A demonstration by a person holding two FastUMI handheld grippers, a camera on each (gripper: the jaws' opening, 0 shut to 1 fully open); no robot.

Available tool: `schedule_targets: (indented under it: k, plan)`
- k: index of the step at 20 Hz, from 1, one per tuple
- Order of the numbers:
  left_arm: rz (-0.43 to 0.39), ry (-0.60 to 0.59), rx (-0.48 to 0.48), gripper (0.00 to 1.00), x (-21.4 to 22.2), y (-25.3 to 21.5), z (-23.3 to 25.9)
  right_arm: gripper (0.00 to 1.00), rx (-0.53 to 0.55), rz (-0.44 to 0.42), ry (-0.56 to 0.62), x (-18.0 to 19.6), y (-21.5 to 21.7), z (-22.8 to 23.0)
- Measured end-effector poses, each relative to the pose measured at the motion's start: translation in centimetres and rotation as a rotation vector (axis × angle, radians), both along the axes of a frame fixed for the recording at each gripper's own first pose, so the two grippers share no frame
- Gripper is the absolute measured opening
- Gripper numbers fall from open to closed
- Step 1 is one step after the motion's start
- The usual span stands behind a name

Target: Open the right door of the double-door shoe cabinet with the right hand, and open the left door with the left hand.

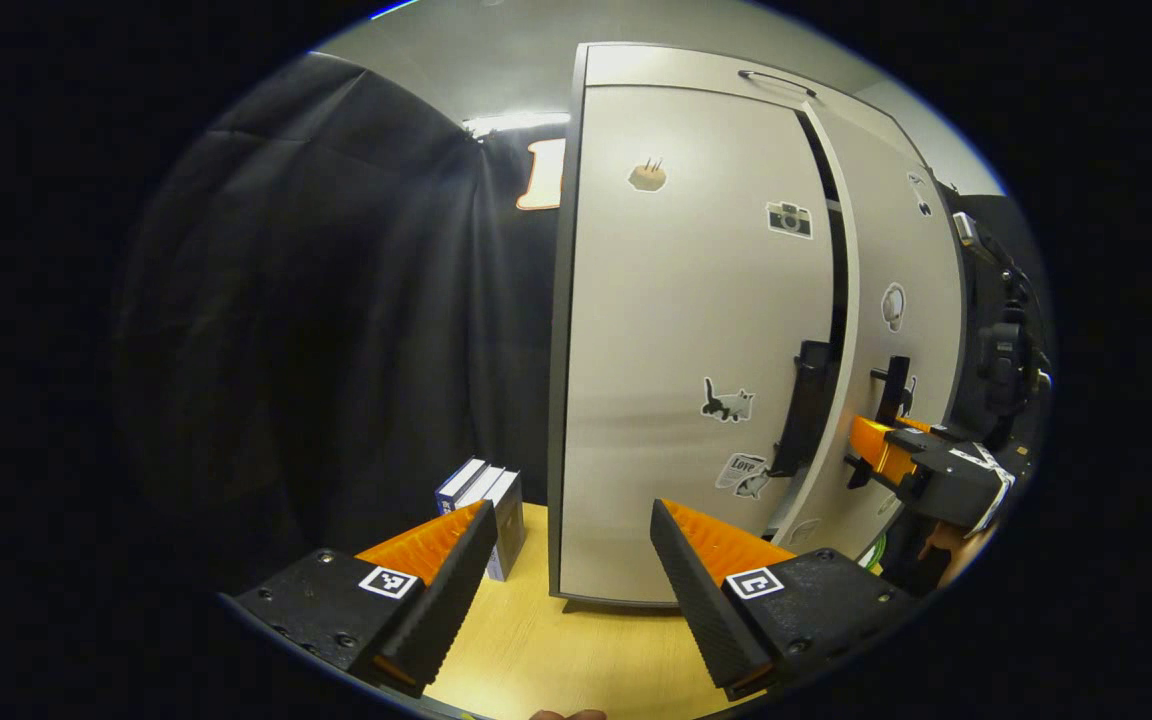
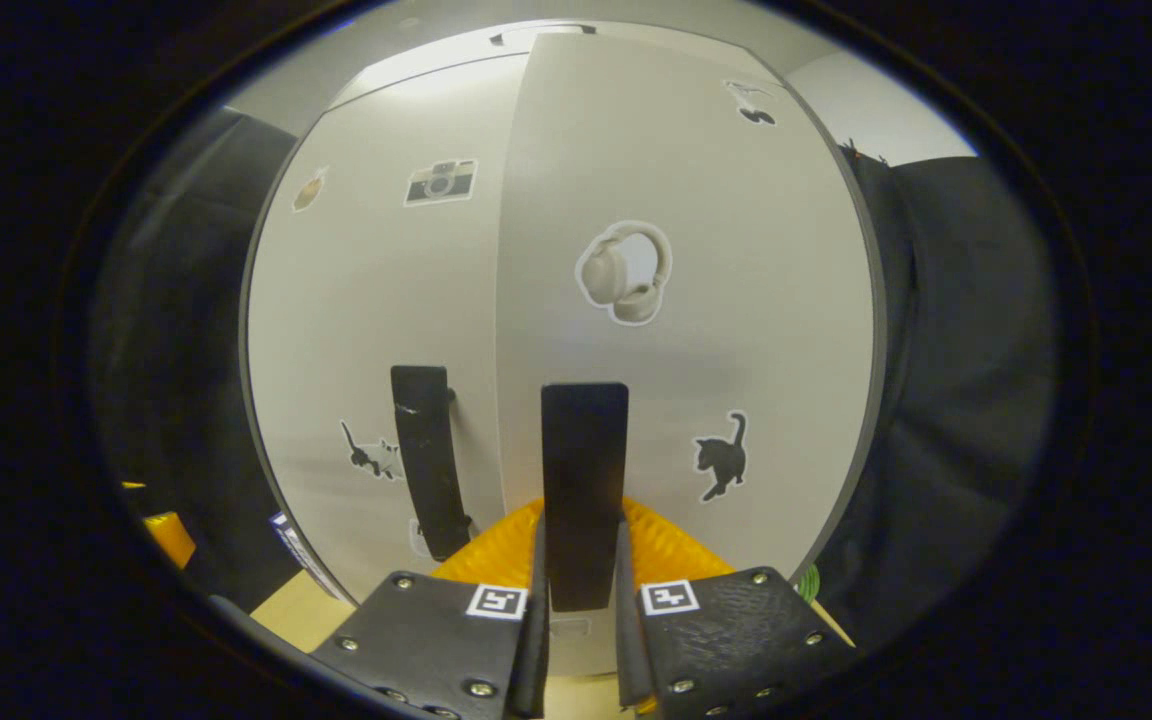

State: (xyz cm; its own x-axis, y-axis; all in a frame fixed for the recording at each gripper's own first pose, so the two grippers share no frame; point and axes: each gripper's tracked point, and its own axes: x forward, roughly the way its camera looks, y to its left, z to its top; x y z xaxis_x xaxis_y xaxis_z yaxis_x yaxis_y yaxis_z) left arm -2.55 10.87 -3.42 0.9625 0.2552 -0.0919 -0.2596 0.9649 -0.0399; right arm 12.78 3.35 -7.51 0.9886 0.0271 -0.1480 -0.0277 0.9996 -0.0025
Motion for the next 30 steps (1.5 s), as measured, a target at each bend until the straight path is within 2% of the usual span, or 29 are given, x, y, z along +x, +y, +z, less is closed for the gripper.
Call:
schedule_targets:
  k: [14,15,16,18,20,21,30]
  plan:
    - [-0.036,0.008,-0.014,0.96,-0.5,-2.6,-0.7,0.27,0.036,0.025,-0.046,-1.6,-1.0,0.6]
    - [-0.037,0.007,-0.015,0.96,-0.4,-2.6,-0.6,0.27,0.053,0.036,-0.053,-2.6,-1.1,0.6]
    - [-0.042,0.006,-0.015,0.96,-0.2,-2.7,-0.7,0.16,0.063,0.036,-0.052,-1.6,-1.0,0.5]
    - [-0.048,0.007,-0.017,0.96,0.1,-2.9,-0.7,0.16,0.057,0.043,-0.04,-1.8,-1.0,0.4]
    - [-0.065,0.005,-0.023,1.0,0.5,-3.5,-0.7,0.16,0.065,0.037,-0.042,-2.1,-1.2,0.4]
    - [-0.074,0.005,-0.023,0.96,0.7,-3.7,-0.7,0.16,0.066,0.035,-0.047,-2.2,-1.3,0.5]
    - [-0.168,0.011,-0.03,0.96,2.4,-7.1,-1.1,0.15,0.072,0.028,-0.043,-5.0,-3.3,0.5]
